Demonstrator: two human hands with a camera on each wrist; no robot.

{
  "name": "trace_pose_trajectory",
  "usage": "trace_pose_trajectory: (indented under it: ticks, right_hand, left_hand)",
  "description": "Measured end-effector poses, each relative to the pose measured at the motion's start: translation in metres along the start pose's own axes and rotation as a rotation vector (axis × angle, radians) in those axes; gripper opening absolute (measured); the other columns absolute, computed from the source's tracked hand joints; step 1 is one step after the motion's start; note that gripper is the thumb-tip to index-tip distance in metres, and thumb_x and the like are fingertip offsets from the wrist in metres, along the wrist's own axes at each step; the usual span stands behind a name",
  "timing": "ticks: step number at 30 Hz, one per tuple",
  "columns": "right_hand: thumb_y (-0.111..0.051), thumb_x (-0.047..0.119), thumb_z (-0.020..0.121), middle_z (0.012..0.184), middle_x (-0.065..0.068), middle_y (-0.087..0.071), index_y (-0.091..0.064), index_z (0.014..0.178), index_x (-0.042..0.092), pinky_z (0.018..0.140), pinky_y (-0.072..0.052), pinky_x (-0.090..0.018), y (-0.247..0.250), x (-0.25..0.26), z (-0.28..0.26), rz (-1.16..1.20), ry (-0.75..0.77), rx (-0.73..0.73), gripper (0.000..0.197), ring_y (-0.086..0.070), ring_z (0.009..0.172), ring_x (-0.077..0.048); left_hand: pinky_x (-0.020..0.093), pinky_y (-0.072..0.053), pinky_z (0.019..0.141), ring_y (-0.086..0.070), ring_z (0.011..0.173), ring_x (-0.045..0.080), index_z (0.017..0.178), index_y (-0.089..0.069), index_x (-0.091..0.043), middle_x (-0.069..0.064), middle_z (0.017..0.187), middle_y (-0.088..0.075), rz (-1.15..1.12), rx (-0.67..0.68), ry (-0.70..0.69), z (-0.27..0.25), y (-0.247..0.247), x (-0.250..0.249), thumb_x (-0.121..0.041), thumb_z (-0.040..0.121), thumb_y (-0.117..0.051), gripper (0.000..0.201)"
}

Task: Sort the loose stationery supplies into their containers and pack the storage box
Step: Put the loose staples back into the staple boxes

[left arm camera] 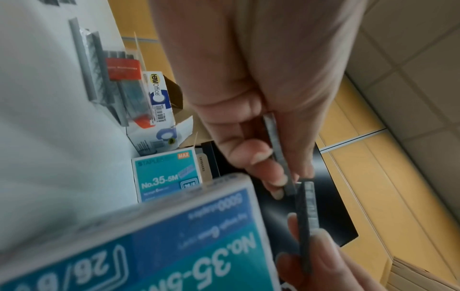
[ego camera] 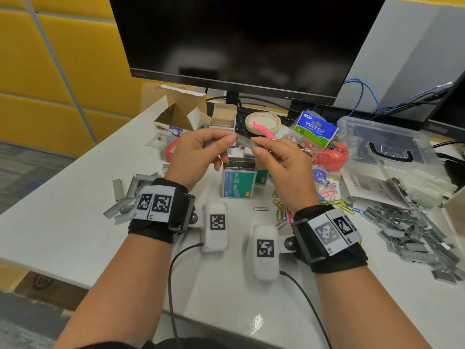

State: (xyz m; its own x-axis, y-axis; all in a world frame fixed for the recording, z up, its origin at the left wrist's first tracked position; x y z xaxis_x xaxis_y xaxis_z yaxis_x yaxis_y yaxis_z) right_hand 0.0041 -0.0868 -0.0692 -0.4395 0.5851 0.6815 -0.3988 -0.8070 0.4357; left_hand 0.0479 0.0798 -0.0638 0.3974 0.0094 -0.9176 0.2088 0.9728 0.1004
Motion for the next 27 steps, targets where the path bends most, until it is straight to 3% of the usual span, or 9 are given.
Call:
trace_pose_trajectory:
  ticks: [4,8,12,16,19,20,24,27]
  right_hand:
    - [-0.059,0.018,0.091,0.091,0.006,-0.058,-0.067,0.115,0.015,0.079,-0.044,-0.025,0.0005,-0.0003,0.0004,-0.018,-0.008,0.008,0.026,-0.053,0.091,-0.012]
    - [-0.06,0.016,0.09,0.09,0.006,-0.057,-0.067,0.116,0.014,0.076,-0.041,-0.014,0.0006,-0.0011,0.0007,-0.018,-0.017,0.009,0.027,-0.05,0.087,-0.008]
    - [-0.061,0.014,0.089,0.091,0.005,-0.056,-0.067,0.115,0.013,0.076,-0.041,-0.012,0.0004,-0.0012,0.0006,-0.028,-0.024,0.023,0.027,-0.05,0.089,-0.007]
    - [-0.061,0.009,0.088,0.091,0.006,-0.053,-0.067,0.115,0.012,0.079,-0.044,-0.017,-0.0006,0.0014,0.0003,-0.035,0.017,0.04,0.027,-0.051,0.089,-0.009]
    - [-0.059,0.006,0.089,0.093,0.007,-0.052,-0.066,0.115,0.009,0.077,-0.042,-0.006,-0.0017,0.0019,-0.0001,-0.04,0.041,0.052,0.028,-0.049,0.086,0.0]
    - [-0.059,0.006,0.089,0.094,0.007,-0.052,-0.066,0.115,0.009,0.077,-0.043,-0.007,-0.0019,0.0021,0.0,-0.044,0.052,0.053,0.028,-0.049,0.087,0.0]
    - [-0.056,0.01,0.087,0.098,-0.001,-0.061,-0.068,0.113,0.009,0.084,-0.049,-0.029,-0.0038,0.0026,-0.0004,-0.06,0.099,0.032,0.028,-0.055,0.095,-0.014]
    - [-0.053,0.01,0.087,0.102,-0.006,-0.065,-0.068,0.113,0.011,0.085,-0.047,-0.027,-0.0041,0.0019,-0.0004,-0.07,0.111,0.022,0.03,-0.055,0.096,-0.014]
  left_hand:
    - [0.016,-0.045,0.049,-0.057,0.059,0.006,0.098,-0.066,-0.024,-0.003,0.069,-0.067,-0.021,0.029,0.013,-0.0003,-0.0009,0.0019,-0.011,0.095,-0.05,0.021]
    - [0.015,-0.047,0.05,-0.062,0.061,0.006,0.107,-0.061,-0.02,0.009,0.082,-0.067,-0.066,0.031,0.017,-0.0003,-0.0029,-0.0018,-0.008,0.094,-0.05,0.02]
    - [0.017,-0.051,0.052,-0.068,0.066,0.009,0.11,-0.058,-0.024,-0.008,0.079,-0.072,-0.081,0.024,0.043,-0.0003,-0.0028,-0.0027,-0.011,0.092,-0.055,0.021]
    - [0.018,-0.052,0.056,-0.069,0.07,0.008,0.113,-0.056,-0.022,-0.01,0.076,-0.073,-0.053,0.093,0.035,-0.001,-0.003,-0.004,-0.008,0.084,-0.063,0.033]
    - [0.022,-0.056,0.062,-0.07,0.077,0.009,0.115,-0.055,-0.026,-0.011,0.082,-0.073,-0.033,0.141,0.049,-0.001,-0.0025,-0.0032,-0.003,0.08,-0.066,0.043]
    - [0.023,-0.056,0.064,-0.07,0.079,0.01,0.115,-0.055,-0.028,-0.011,0.084,-0.074,-0.033,0.156,0.053,-0.0011,-0.0026,-0.0027,-0.002,0.081,-0.066,0.044]
    - [0.021,-0.055,0.065,-0.07,0.082,0.01,0.121,-0.052,-0.028,-0.011,0.09,-0.074,-0.044,0.206,0.071,-0.0022,-0.0038,-0.0033,0.002,0.085,-0.06,0.047]
    - [0.019,-0.054,0.061,-0.07,0.082,0.01,0.129,-0.043,-0.028,-0.01,0.092,-0.073,-0.05,0.228,0.079,-0.003,-0.0046,-0.0056,0.002,0.087,-0.057,0.054]
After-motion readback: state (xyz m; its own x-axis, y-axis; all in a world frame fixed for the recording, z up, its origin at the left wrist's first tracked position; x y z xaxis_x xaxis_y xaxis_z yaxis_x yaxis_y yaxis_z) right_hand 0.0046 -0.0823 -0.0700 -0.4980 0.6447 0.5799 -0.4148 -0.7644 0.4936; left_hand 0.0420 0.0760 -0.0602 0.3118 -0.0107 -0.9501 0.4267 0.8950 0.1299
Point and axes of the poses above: each hand's wrist, its own z-axis towards the middle knuckle, its own y-axis out of the back of the hand, x = y × z, the point moved 2 cm from there along z, towards the middle knuckle
